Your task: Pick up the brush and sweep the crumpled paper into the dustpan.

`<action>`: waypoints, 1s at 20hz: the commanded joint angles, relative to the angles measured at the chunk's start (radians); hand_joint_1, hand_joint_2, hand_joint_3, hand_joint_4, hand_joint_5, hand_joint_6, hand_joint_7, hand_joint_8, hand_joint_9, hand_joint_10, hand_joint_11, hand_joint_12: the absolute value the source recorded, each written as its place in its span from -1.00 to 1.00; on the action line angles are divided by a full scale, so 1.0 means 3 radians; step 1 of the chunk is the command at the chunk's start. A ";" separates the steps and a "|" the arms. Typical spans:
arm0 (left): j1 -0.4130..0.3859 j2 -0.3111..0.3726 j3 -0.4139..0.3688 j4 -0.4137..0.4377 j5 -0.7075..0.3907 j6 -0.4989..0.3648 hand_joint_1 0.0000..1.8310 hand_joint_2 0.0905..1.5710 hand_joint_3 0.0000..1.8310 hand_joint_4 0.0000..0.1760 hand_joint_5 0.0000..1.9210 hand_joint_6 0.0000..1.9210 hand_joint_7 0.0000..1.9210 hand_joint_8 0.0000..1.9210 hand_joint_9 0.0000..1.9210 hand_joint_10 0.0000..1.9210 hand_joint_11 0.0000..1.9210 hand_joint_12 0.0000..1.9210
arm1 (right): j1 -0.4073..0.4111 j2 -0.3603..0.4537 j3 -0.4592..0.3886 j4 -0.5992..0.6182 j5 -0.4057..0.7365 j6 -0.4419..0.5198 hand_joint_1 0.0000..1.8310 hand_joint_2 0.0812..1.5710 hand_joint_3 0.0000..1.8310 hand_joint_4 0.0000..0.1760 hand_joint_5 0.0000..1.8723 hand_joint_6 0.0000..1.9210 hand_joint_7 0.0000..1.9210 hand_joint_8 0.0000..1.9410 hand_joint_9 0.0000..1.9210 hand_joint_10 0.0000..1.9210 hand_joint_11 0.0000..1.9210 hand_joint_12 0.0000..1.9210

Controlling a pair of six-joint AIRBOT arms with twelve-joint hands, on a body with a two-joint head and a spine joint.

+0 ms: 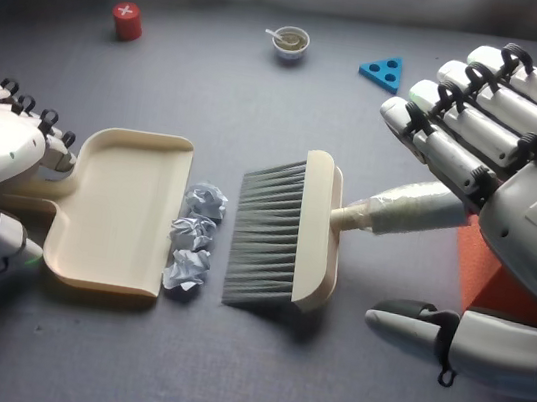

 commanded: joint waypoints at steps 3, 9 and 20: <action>0.0008 -0.0050 0.0044 0.0069 -0.0306 0.0009 -0.10 0.29 -1.00 -0.71 -0.49 -0.99 -0.69 -1.00 -0.75 -1.00 -0.98 -0.33 | 0.0022 0.0029 -0.0016 -0.0152 -0.0311 -0.0009 -1.00 0.25 -0.99 -1.00 -0.88 -1.00 -0.86 -0.99 -0.85 -0.99 -0.83 -0.99; 0.0046 -0.0108 0.0100 0.0084 -0.0319 0.0010 -0.06 0.33 -1.00 -1.00 -0.31 -0.98 -0.62 -1.00 -0.70 -1.00 -0.96 -0.32 | 0.0017 0.0038 -0.0032 -0.0151 -0.0318 -0.0009 -1.00 0.26 -0.99 -1.00 -0.87 -0.99 -0.84 -0.99 -0.83 -0.99 -0.83 -0.99; 0.0022 -0.0158 0.0161 0.0161 -0.0274 0.0011 0.11 0.51 -1.00 -0.90 -0.16 0.30 -0.57 -1.00 -0.61 -1.00 -0.99 -0.17 | -0.0403 -0.0269 -0.0082 -0.0444 -0.1413 -0.0217 -1.00 0.27 -1.00 -1.00 -0.87 -1.00 -0.84 -1.00 -0.84 -1.00 -0.82 -0.99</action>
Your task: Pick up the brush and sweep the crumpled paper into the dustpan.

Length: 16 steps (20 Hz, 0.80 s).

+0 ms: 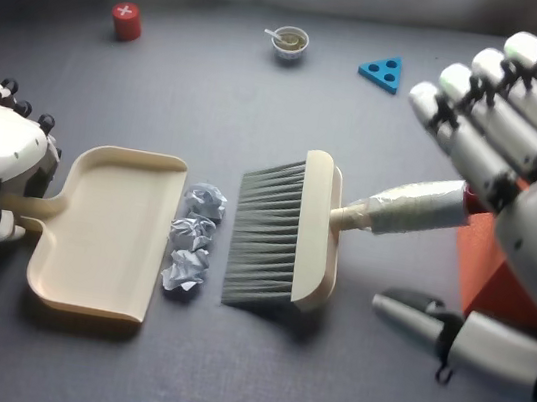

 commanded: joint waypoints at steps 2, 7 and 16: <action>-0.0052 -0.0011 0.0022 0.0098 -0.0164 0.0056 0.11 0.50 -1.00 -0.86 -0.14 0.28 -0.56 -1.00 -0.60 -0.99 -0.97 -0.17 | -0.0085 -0.0155 0.0027 -0.0339 -0.0612 -0.0250 -1.00 0.26 -1.00 -1.00 -0.86 -0.99 -0.83 -0.99 -0.83 -0.99 -0.82 -0.99; -0.0180 0.0005 0.0077 0.0065 -0.0047 0.0224 0.09 0.52 -1.00 -0.65 -0.18 0.33 -0.58 -1.00 -0.63 -1.00 -1.00 -0.17 | -0.0187 -0.0590 0.0399 -0.0341 -0.0910 -0.0445 -1.00 0.27 -1.00 -1.00 -0.86 -0.99 -0.83 -0.99 -0.82 -0.99 -0.81 -0.99; -0.0511 0.0015 0.0156 0.0003 0.0235 0.0550 0.09 0.50 -1.00 -0.33 -0.15 0.29 -0.58 -0.99 -0.62 -0.99 -0.99 -0.17 | -0.0266 -0.1079 0.0852 -0.0281 -0.1135 -0.0279 -0.57 0.21 -1.00 -1.00 -0.81 -0.99 -0.77 -0.99 -0.76 -0.98 -0.74 -0.97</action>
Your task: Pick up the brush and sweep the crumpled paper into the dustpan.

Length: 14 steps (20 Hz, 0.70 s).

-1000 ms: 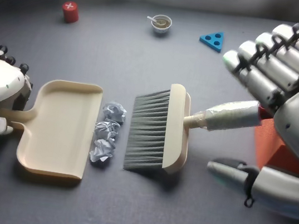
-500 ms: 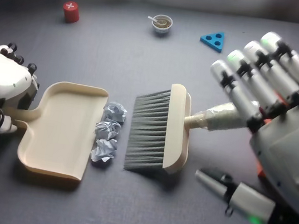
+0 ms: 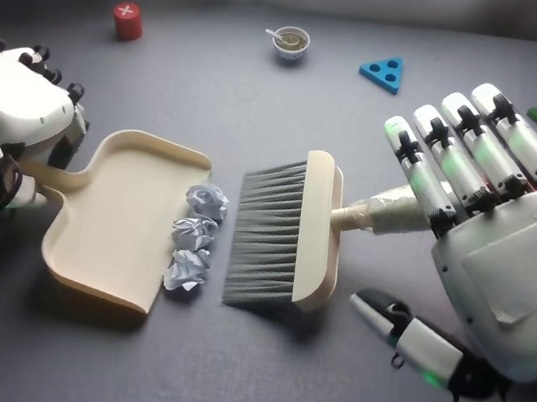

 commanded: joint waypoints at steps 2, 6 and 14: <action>-0.0084 0.0012 0.0021 0.0108 -0.0198 0.0027 0.10 0.49 -1.00 -0.61 -0.14 0.27 -0.56 -0.99 -0.60 -0.99 -0.97 -0.16 | 0.0010 -0.0016 0.0093 -0.0268 -0.0379 0.0011 -0.48 0.20 -1.00 -1.00 -0.83 -1.00 -0.78 -1.00 -0.77 -1.00 -0.75 -0.98; -0.0180 -0.0011 0.0008 0.0096 -0.0180 0.0027 0.11 0.50 -1.00 -0.79 -0.15 0.28 -0.60 -1.00 -0.65 -1.00 -1.00 -0.19 | 0.0010 -0.0048 0.0168 -0.0273 -0.0377 0.0091 -0.30 0.14 -1.00 -1.00 -0.84 -1.00 -0.78 -1.00 -0.77 -1.00 -0.74 -0.98; -0.0243 -0.0063 0.0017 0.0073 -0.0290 0.0021 0.11 0.50 -1.00 -0.77 -0.14 0.27 -0.57 -1.00 -0.63 -1.00 -0.98 -0.20 | 0.0022 -0.0189 0.0265 -0.0273 -0.0370 0.0094 -0.02 0.23 -0.98 -1.00 -0.90 -1.00 -0.86 -1.00 -0.84 -1.00 -0.79 -1.00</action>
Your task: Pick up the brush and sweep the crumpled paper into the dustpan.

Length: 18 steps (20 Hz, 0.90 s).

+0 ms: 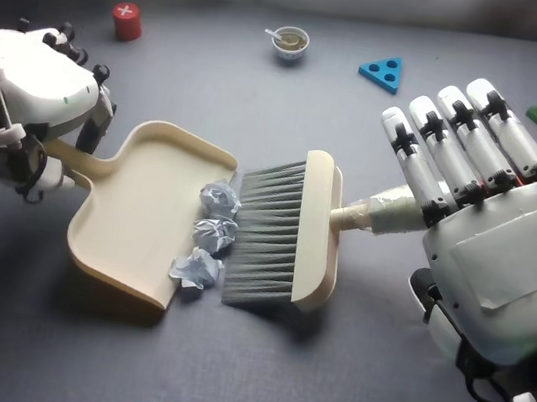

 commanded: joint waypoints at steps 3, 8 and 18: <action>-0.0030 -0.0029 0.0028 0.0186 -0.0333 -0.0123 0.10 0.52 -1.00 -0.84 -0.17 0.32 -0.59 -1.00 -0.65 -1.00 -1.00 -0.19 | 0.0018 -0.0026 0.0080 -0.0269 -0.0321 0.0001 0.10 0.21 -1.00 -1.00 -0.85 -0.99 -0.82 -0.99 -0.81 -0.99 -0.76 -0.99; -0.0002 -0.0021 0.0026 0.0255 -0.0386 -0.0229 0.09 0.52 -1.00 -0.71 -0.18 0.33 -0.60 -1.00 -0.64 -0.99 -0.98 -0.20 | 0.0007 -0.0161 0.0269 -0.0269 -0.0316 0.0015 0.03 0.24 -1.00 -1.00 -0.85 -1.00 -0.82 -1.00 -0.81 -1.00 -0.76 -0.98; 0.0016 0.0045 0.0004 0.0231 -0.0389 -0.0231 0.08 0.54 -1.00 -0.64 -0.20 0.36 -0.60 -1.00 -0.67 -1.00 -1.00 -0.23 | -0.0152 -0.0335 0.0499 -0.0263 -0.0277 0.0100 0.06 0.24 -1.00 -1.00 -0.82 -0.99 -0.79 -0.99 -0.79 -0.99 -0.75 -0.98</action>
